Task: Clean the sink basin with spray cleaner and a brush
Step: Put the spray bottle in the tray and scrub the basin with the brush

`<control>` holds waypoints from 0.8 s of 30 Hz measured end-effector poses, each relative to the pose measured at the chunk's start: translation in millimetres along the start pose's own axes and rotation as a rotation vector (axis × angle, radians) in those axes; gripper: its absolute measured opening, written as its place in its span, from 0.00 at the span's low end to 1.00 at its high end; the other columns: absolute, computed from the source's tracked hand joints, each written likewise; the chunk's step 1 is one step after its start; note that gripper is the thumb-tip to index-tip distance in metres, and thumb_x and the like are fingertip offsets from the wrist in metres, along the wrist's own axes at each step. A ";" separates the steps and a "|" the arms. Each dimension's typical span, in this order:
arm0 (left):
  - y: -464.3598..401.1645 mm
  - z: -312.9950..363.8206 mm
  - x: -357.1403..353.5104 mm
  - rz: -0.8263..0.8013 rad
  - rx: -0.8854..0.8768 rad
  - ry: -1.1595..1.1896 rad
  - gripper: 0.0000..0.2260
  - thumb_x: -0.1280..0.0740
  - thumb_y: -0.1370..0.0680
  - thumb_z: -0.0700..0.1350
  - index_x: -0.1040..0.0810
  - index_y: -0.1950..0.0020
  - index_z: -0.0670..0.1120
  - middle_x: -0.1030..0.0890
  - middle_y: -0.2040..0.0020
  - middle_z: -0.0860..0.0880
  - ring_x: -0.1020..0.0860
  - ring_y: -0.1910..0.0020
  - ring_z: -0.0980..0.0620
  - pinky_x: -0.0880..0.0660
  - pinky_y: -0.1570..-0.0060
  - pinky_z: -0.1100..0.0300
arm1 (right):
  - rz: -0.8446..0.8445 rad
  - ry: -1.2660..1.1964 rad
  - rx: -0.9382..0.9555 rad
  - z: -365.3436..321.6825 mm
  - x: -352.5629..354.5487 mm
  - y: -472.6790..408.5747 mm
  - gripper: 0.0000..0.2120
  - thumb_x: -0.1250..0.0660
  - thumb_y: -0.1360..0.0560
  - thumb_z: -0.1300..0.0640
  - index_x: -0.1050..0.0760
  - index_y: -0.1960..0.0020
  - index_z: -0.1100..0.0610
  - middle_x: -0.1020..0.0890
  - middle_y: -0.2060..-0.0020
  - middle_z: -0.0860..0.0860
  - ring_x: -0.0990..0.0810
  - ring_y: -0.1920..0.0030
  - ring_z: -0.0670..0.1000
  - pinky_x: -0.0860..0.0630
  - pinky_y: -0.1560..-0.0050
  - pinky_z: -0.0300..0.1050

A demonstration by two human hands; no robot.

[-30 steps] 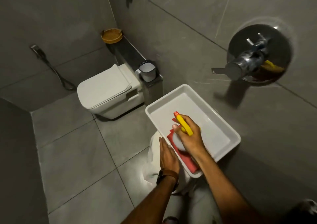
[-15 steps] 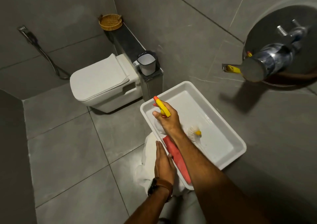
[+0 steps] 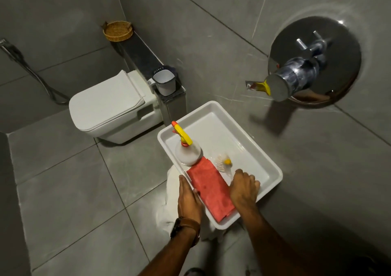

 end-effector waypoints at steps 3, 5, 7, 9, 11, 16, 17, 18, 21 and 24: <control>1.8 -0.3 3.9 0.022 -0.006 0.079 0.28 0.41 0.19 0.39 0.48 0.20 0.40 0.44 0.20 0.43 0.42 0.22 0.44 0.43 0.24 0.54 | 0.023 0.025 0.033 1.5 7.0 3.6 0.10 0.33 0.21 0.58 0.23 0.41 0.54 0.18 0.44 0.52 0.20 0.42 0.53 0.27 0.42 0.48; 8.8 9.1 8.8 0.033 -0.035 0.092 0.27 0.44 0.17 0.41 0.51 0.20 0.40 0.48 0.19 0.44 0.48 0.20 0.47 0.50 0.23 0.56 | 0.010 -0.063 0.012 7.1 18.5 9.7 0.11 0.33 0.22 0.60 0.24 0.39 0.57 0.20 0.42 0.55 0.20 0.43 0.56 0.23 0.43 0.50; 23.0 24.1 11.5 0.036 -0.081 0.125 0.25 0.47 0.16 0.43 0.51 0.20 0.40 0.49 0.19 0.44 0.50 0.20 0.48 0.53 0.23 0.58 | -0.008 -0.184 -0.017 17.8 35.2 21.8 0.12 0.33 0.21 0.62 0.26 0.38 0.59 0.21 0.42 0.57 0.18 0.44 0.59 0.20 0.48 0.52; 41.0 42.5 8.2 0.003 -0.121 0.141 0.24 0.49 0.16 0.43 0.50 0.21 0.39 0.48 0.19 0.43 0.49 0.20 0.48 0.53 0.22 0.58 | -0.003 -0.267 -0.047 33.0 53.1 38.1 0.11 0.35 0.20 0.62 0.27 0.39 0.60 0.20 0.43 0.58 0.17 0.46 0.61 0.23 0.55 0.50; 64.4 66.6 1.2 -0.032 -0.177 0.153 0.23 0.49 0.15 0.43 0.49 0.21 0.39 0.47 0.20 0.42 0.48 0.20 0.47 0.50 0.22 0.55 | 0.019 -0.323 -0.080 54.9 72.0 60.9 0.10 0.36 0.20 0.60 0.26 0.39 0.60 0.17 0.45 0.59 0.17 0.45 0.62 0.26 0.57 0.48; 146.7 123.5 -28.4 -0.188 -0.371 0.158 0.23 0.50 0.15 0.42 0.48 0.21 0.40 0.47 0.20 0.44 0.49 0.20 0.49 0.51 0.22 0.56 | 0.095 -0.356 -0.168 119.8 109.3 137.6 0.11 0.40 0.18 0.54 0.22 0.40 0.54 0.16 0.44 0.57 0.18 0.42 0.61 0.21 0.47 0.54; 167.2 132.3 -34.1 -0.221 -0.404 0.160 0.23 0.50 0.15 0.43 0.48 0.21 0.40 0.47 0.20 0.44 0.49 0.20 0.50 0.52 0.22 0.57 | 0.118 -0.367 -0.184 133.1 116.2 155.9 0.11 0.41 0.17 0.53 0.22 0.41 0.54 0.16 0.44 0.56 0.18 0.42 0.61 0.21 0.47 0.54; 184.0 138.4 -39.2 -0.244 -0.433 0.162 0.23 0.50 0.15 0.43 0.48 0.21 0.41 0.46 0.20 0.45 0.48 0.21 0.51 0.52 0.22 0.58 | 0.146 -0.381 -0.195 143.5 121.9 171.1 0.11 0.41 0.17 0.52 0.22 0.41 0.53 0.16 0.44 0.55 0.18 0.42 0.60 0.21 0.47 0.53; 244.2 155.8 -50.6 -0.315 -0.506 0.161 0.23 0.50 0.15 0.45 0.47 0.21 0.42 0.45 0.20 0.46 0.47 0.21 0.52 0.51 0.23 0.61 | 0.237 -0.409 -0.249 184.6 139.8 228.9 0.11 0.39 0.18 0.51 0.21 0.40 0.51 0.16 0.45 0.52 0.17 0.44 0.58 0.21 0.50 0.51; 296.4 162.7 -59.4 -0.370 -0.565 0.142 0.23 0.50 0.15 0.46 0.47 0.20 0.42 0.45 0.20 0.47 0.47 0.21 0.52 0.49 0.23 0.58 | 0.308 -0.438 -0.301 221.0 152.7 283.9 0.11 0.37 0.18 0.50 0.20 0.39 0.51 0.15 0.45 0.51 0.16 0.45 0.56 0.19 0.50 0.51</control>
Point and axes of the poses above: each hand's wrist, its own y-axis away from the middle knuckle, its own x-axis out of the back of the hand, z = x × y, the point moved 8 cm from there along -y, towards the middle knuckle
